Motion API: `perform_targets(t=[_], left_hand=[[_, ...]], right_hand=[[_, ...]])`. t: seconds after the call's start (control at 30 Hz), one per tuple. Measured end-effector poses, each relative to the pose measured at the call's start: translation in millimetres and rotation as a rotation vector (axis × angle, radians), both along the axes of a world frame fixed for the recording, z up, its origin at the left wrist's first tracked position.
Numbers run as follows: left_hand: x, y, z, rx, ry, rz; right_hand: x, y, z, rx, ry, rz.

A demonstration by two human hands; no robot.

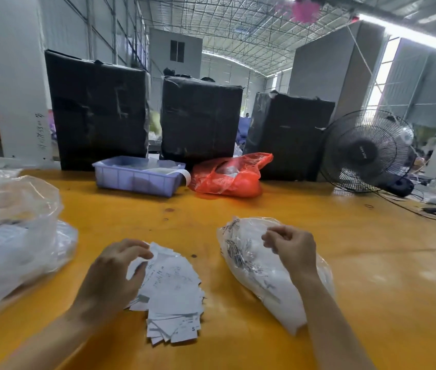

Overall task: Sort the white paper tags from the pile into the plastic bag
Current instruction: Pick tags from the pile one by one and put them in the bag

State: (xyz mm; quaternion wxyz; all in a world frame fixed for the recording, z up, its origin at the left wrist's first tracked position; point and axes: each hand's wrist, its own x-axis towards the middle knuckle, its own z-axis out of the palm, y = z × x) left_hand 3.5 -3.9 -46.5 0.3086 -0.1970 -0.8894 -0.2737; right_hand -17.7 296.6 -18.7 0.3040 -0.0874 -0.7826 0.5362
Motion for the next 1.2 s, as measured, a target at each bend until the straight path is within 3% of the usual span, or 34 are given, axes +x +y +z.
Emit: perform_targets(t=[0.1, 0.2, 0.3, 0.4, 0.5, 0.63, 0.83, 0.93, 1.07, 1.2], left_hand=[[10.0, 16.3, 1.9, 0.263, -0.149, -0.116], [14.2, 25.1, 8.0, 0.553, -0.426, -0.244], [14.3, 29.8, 11.7, 0.821, -0.812, -0.417], [14.9, 28.3, 14.8, 0.895, -1.068, -0.531], [17.1, 26.1, 14.3, 0.885, -1.065, -0.55], [15.7, 23.9, 7.4, 0.889, -0.995, -0.384], [11.0, 21.4, 13.2, 1.034, -0.844, -0.279], [11.0, 23.8, 15.4, 1.12, -0.804, -0.219], [11.0, 21.8, 19.4, 1.242, -0.916, -0.351], [12.6, 22.5, 20.1, 1.212, -0.972, -0.423]], right_hand=[[11.0, -19.9, 15.4, -0.383, 0.117, 0.2], [21.7, -54.5, 21.7, -0.53, 0.084, 0.427], [32.9, -94.9, 13.2, -0.43, -0.005, 0.579], [42.4, -120.0, 3.2, -0.272, -0.005, 0.613], [44.9, -123.9, 2.0, -0.205, 0.009, 0.583], [42.9, -119.2, 0.8, -0.25, -0.034, 0.567], [37.6, -115.9, -2.8, -0.33, -0.115, 0.575], [39.1, -118.9, -3.6, -0.335, -0.242, 0.691], [41.4, -125.7, -5.1, -0.456, -0.208, 0.682], [42.0, -126.4, -7.4, -0.523, -0.118, 0.606]])
